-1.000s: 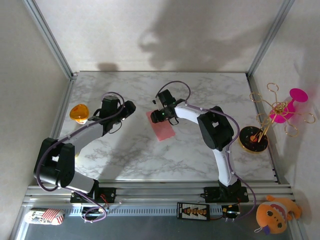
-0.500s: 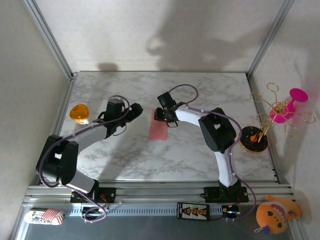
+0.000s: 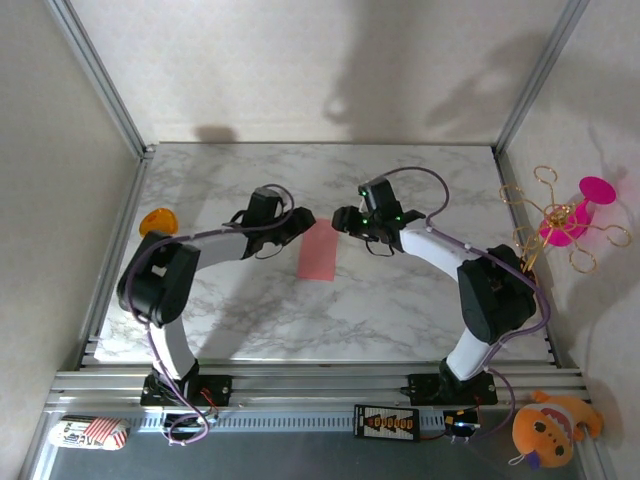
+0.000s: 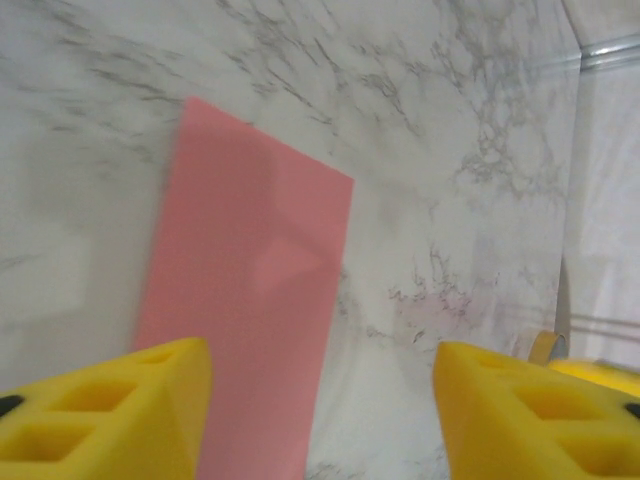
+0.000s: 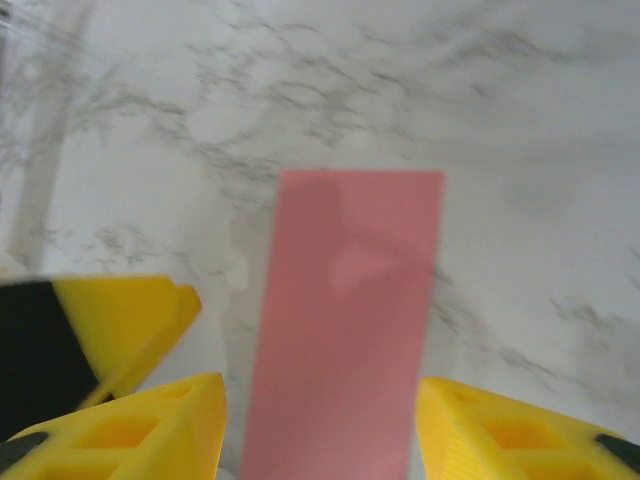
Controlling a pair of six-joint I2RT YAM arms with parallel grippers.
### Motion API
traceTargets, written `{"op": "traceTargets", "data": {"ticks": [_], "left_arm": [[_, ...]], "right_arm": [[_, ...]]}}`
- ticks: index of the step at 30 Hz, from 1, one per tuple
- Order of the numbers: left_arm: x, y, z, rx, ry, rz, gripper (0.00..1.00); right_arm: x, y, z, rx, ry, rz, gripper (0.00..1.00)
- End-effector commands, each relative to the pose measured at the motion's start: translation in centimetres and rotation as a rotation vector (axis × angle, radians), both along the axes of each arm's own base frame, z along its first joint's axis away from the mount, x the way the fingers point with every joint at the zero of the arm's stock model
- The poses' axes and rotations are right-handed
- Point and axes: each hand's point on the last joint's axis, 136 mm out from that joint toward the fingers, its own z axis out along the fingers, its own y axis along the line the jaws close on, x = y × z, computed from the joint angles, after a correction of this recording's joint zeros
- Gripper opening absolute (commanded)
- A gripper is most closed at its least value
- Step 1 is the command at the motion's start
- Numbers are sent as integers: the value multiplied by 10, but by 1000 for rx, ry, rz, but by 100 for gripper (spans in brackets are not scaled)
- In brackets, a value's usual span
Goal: Fold a paper plane with a square sheet of paper (pick it up from the middle)
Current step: First fold in half a square sheet of paper at the center of the table, then fold the triangle a second time at the center of the table.
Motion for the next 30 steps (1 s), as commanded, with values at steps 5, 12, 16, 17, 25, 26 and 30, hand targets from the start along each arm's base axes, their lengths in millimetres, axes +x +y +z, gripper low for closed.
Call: {"op": "traceTargets", "data": {"ticks": [5, 12, 16, 17, 25, 26, 30], "left_arm": [[14, -25, -29, 30, 65, -55, 48], [14, -7, -56, 35, 114, 106, 42], [-1, 2, -67, 29, 147, 184, 39], [-5, 5, -71, 35, 156, 202, 38], [-23, 11, -78, 49, 181, 271, 37], [-23, 11, -79, 49, 183, 271, 37], [-25, 10, -83, 54, 192, 270, 36]], "right_arm": [[-31, -10, -26, 42, 139, -15, 55], [-51, -8, -39, 117, 267, -62, 52], [-58, -8, -43, 136, 315, -82, 50], [-60, -7, -44, 137, 327, -81, 50], [-80, 7, -60, 145, 422, -49, 47], [-81, 8, -63, 141, 432, -44, 47], [-89, 13, -69, 134, 458, -23, 46]]}}
